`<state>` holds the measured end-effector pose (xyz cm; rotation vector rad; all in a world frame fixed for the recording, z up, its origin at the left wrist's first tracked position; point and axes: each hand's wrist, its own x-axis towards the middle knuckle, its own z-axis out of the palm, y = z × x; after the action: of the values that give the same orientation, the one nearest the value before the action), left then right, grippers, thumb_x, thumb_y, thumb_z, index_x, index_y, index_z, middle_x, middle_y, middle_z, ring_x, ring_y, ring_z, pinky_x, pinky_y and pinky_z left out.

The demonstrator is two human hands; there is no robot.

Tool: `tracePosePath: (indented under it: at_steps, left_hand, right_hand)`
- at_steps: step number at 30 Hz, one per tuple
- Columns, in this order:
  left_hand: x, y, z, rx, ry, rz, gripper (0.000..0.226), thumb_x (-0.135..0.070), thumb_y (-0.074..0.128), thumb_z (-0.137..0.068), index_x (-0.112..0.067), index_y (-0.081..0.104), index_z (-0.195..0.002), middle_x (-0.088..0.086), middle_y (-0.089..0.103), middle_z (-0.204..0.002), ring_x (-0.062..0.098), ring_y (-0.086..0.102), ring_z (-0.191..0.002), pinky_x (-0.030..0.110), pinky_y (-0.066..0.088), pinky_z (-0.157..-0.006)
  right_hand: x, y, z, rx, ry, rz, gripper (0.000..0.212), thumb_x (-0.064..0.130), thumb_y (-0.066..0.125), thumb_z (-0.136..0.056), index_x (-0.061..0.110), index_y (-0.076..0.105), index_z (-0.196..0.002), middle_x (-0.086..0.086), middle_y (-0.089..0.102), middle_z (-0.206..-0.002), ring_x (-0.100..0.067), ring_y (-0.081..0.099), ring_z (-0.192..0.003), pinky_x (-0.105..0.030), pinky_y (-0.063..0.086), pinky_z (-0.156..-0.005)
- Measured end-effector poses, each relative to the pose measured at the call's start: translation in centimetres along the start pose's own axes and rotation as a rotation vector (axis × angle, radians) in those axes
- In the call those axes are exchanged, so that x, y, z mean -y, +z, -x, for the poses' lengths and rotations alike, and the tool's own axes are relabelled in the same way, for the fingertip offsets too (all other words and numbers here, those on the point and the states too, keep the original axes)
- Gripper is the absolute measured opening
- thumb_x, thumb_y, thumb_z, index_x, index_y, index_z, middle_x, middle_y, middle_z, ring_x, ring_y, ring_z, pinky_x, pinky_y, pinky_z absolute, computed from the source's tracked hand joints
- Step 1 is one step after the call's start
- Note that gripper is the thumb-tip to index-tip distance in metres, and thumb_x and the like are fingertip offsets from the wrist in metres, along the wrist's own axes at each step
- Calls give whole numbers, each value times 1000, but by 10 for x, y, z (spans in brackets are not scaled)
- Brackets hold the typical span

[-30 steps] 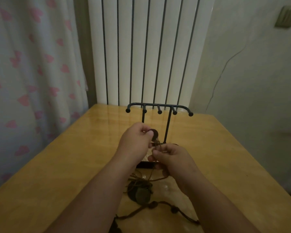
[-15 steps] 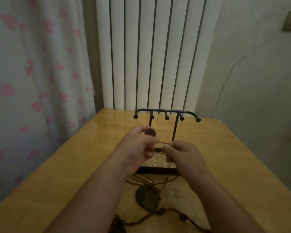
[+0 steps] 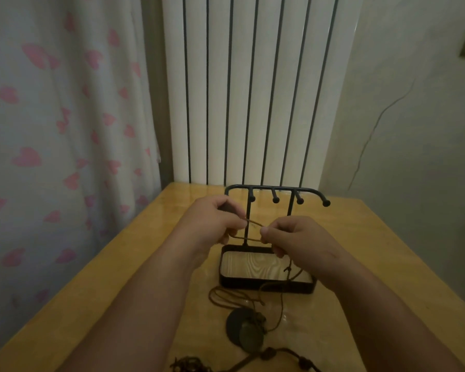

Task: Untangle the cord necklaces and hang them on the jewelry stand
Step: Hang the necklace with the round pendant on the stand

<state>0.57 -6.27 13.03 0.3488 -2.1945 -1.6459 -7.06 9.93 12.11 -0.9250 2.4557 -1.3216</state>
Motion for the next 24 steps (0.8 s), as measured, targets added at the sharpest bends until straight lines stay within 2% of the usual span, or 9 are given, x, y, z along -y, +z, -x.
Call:
tracePosePath:
  at_steps: [3,5,8,11,15,18,20,24]
  left_hand:
    - [2,-12,-11,-19,-31,70,19,1,67,-82,-17,67,-76,3,59,-78,16,49,-66,25,39,-51]
    - [5,-15,-16,-16,-42,129,17,1,68,-82,-16,68,-79,5,58,-81,16,50,-65,24,41,-50]
    - [6,-17,-22,-47,-32,186,10,-4,71,-84,-14,70,-82,8,60,-93,19,59,-76,24,50,-58]
    - [2,-15,-23,-67,-17,222,10,-5,70,-85,-13,70,-91,12,61,-104,25,66,-87,29,56,-69]
    - [-8,-8,-24,-100,38,216,10,-6,66,-89,-15,67,-95,10,64,-93,20,65,-78,25,53,-65]
    - [-13,-9,-26,-168,109,56,9,-10,66,-90,-19,66,-92,7,65,-88,16,63,-72,22,51,-60]
    - [-13,-15,-27,-144,135,-8,14,-8,67,-89,-21,65,-92,6,65,-89,16,63,-73,24,54,-62]
    - [-12,-22,-27,13,112,-51,40,7,68,-82,-26,66,-106,5,62,-98,21,64,-91,32,60,-75]
  right_hand:
    - [1,-9,-4,11,5,51,25,40,53,-96,26,72,-86,9,68,-85,-7,59,-84,-24,44,-68]
    - [1,-14,-7,-1,-3,62,25,40,53,-96,26,72,-86,9,68,-91,-7,59,-90,-24,45,-70]
    - [-1,-19,-10,-79,-26,44,26,41,53,-96,26,71,-87,7,68,-91,-12,62,-87,-28,53,-71]
    - [-4,-15,-15,-153,-33,-10,24,39,52,-97,25,69,-88,5,67,-85,-11,63,-79,-27,51,-68]
    - [-13,6,-20,-150,7,-90,23,37,51,-97,24,68,-89,2,64,-74,-11,58,-62,-25,48,-58]
    - [-22,14,-20,-199,4,-68,24,39,51,-96,26,68,-86,0,67,-84,-15,60,-78,-29,50,-67]
    - [-24,8,-19,-220,-13,-28,23,42,53,-95,29,68,-85,-2,69,-89,-17,62,-85,-30,51,-73]
    - [-18,-13,-20,-340,-79,79,20,43,54,-94,30,66,-85,2,67,-80,-13,62,-77,-27,50,-66]
